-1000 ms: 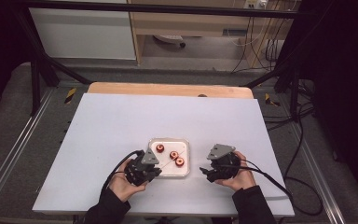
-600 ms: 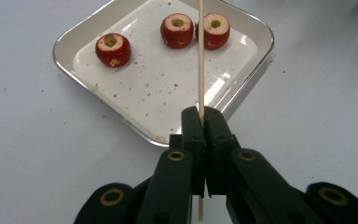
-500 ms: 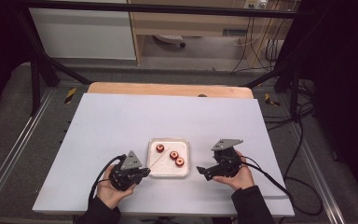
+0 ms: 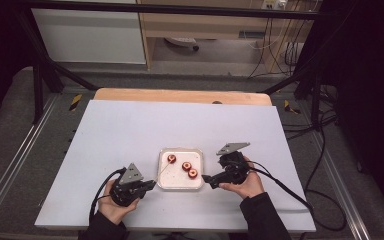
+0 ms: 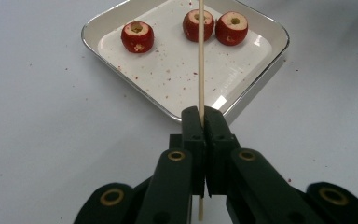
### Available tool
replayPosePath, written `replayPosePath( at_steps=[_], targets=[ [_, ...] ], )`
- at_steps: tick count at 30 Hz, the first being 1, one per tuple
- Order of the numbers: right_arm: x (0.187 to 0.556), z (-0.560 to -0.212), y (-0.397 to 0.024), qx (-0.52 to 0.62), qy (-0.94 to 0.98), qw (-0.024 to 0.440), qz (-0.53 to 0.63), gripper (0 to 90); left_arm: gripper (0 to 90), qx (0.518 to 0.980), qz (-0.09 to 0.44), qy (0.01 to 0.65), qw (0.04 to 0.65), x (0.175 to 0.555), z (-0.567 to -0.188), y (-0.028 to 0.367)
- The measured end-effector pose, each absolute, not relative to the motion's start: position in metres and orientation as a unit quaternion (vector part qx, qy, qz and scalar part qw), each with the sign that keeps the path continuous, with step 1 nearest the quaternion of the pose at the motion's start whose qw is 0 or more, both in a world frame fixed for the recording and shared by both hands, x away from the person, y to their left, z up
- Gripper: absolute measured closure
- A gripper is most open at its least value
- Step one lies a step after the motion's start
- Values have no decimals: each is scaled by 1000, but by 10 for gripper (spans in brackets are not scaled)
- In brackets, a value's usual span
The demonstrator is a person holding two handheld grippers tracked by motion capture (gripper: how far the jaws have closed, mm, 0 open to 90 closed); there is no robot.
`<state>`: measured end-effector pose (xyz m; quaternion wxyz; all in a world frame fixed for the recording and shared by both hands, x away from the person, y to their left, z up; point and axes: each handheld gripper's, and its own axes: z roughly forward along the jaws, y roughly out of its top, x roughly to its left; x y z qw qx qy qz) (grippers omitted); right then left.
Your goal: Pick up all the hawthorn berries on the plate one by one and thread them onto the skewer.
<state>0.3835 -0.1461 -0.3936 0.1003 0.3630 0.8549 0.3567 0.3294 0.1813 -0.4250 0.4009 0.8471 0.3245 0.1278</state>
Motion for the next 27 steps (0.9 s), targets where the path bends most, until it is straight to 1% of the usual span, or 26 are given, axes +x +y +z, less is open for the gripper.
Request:
replayPosePath(
  at_steps=[7, 9, 10, 11, 17, 19, 27],
  targets=[
    [394, -390, -123, 369, 863, 87, 333, 34, 884, 844, 129, 325, 406, 327, -427, 185],
    [396, -390, -116, 365, 867, 85, 329, 50, 884, 842, 134, 325, 410, 326, -427, 186],
    [399, -390, -109, 361, 872, 80, 322, 75, 884, 842, 132, 325, 410, 326, -427, 187],
    [399, -390, -109, 361, 872, 80, 322, 75, 884, 842, 132, 324, 410, 326, -427, 187],
    [410, -394, -92, 351, 892, 40, 280, 186, 884, 841, 127, 327, 412, 326, -429, 187],
    [414, -395, -89, 351, 898, 32, 265, 240, 884, 843, 124, 326, 410, 327, -430, 187],
    [426, -403, -77, 344, 911, 7, 229, 371, 884, 844, 129, 325, 407, 326, -431, 186]
  ],
)
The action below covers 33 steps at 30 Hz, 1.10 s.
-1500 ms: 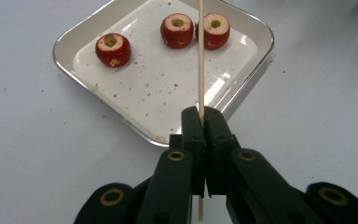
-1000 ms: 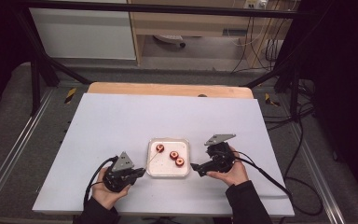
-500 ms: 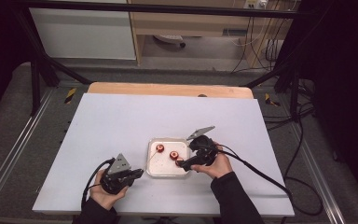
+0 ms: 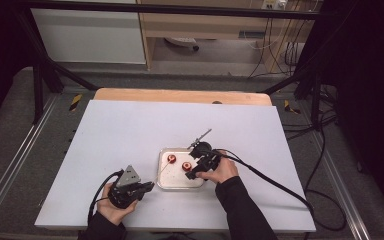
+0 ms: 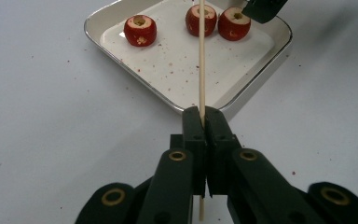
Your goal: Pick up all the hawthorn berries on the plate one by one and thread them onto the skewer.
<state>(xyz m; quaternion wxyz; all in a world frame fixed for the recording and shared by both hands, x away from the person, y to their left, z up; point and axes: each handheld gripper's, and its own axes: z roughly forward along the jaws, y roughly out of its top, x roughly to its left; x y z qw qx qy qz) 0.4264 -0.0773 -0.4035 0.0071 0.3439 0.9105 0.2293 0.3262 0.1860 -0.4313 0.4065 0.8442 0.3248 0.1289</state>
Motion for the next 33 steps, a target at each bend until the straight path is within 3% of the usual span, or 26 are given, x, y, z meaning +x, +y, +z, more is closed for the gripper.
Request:
replayPosePath(
  at_steps=[14, 25, 33],
  targets=[
    [436, -415, -75, 368, 904, -26, 217, 569, 884, 846, 130, 323, 404, 326, -432, 184],
    [437, -418, -74, 381, 899, -38, 214, 596, 884, 846, 133, 321, 405, 325, -431, 183],
    [430, -401, -82, 397, 881, -26, 254, 598, 884, 844, 136, 321, 407, 323, -432, 182]
  ],
)
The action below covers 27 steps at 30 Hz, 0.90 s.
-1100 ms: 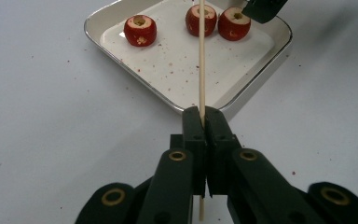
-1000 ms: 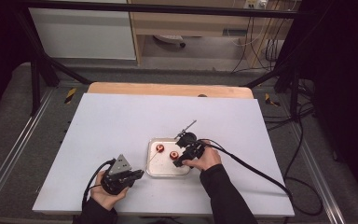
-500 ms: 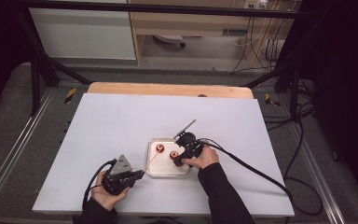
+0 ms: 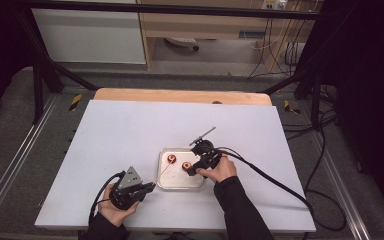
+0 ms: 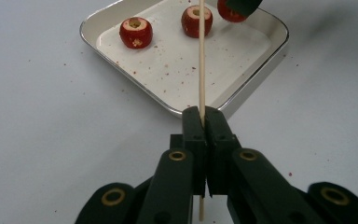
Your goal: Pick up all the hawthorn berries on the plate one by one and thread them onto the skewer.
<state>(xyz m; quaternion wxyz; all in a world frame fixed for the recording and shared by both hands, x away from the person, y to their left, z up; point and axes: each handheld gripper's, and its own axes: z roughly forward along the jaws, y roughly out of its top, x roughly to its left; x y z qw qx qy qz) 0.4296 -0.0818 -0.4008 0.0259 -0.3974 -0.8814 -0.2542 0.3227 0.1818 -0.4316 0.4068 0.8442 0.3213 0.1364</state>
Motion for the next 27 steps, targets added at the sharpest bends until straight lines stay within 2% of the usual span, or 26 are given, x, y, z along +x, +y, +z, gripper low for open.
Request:
replayPosePath(
  at_steps=[10, 27],
  targets=[
    [418, -386, -101, -424, -831, 21, -358, 600, 884, 838, 141, 327, 414, 321, -431, 181],
    [404, -395, -129, -464, -708, 16, -533, 601, 884, 822, 142, 343, 431, 319, -433, 172]
  ],
)
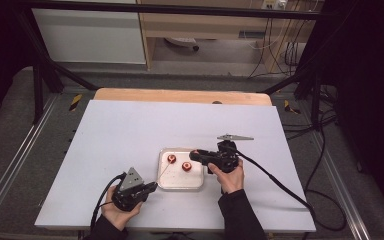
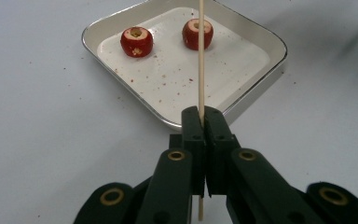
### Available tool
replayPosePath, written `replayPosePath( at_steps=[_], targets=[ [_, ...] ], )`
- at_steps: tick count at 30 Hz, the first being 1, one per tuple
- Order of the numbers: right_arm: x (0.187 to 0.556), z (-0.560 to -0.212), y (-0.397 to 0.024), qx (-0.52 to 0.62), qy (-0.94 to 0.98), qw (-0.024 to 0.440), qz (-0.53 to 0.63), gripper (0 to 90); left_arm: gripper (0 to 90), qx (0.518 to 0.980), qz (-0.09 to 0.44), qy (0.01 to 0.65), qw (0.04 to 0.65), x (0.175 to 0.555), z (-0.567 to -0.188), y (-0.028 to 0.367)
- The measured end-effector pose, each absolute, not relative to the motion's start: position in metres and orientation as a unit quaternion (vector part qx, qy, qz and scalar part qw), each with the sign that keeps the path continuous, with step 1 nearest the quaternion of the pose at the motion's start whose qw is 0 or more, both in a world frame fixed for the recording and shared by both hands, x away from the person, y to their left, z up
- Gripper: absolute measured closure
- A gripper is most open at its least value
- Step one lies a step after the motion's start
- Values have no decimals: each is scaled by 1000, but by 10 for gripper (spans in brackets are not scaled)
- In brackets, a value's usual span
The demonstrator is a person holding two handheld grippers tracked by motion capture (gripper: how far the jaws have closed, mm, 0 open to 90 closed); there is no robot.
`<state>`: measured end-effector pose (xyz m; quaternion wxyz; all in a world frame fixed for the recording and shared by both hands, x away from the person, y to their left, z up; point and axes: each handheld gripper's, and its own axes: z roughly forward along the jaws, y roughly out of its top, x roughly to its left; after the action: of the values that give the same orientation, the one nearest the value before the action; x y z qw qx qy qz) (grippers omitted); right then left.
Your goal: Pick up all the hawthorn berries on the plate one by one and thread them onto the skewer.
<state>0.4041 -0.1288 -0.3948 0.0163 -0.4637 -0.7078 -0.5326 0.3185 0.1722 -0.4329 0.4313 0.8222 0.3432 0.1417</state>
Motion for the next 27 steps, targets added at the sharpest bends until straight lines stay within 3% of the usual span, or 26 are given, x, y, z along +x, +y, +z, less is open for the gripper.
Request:
replayPosePath(
  at_steps=[27],
  targets=[
    [404, -394, -120, -472, -567, -14, -675, 604, 883, 783, 109, 393, 469, 323, -426, 136]
  ],
)
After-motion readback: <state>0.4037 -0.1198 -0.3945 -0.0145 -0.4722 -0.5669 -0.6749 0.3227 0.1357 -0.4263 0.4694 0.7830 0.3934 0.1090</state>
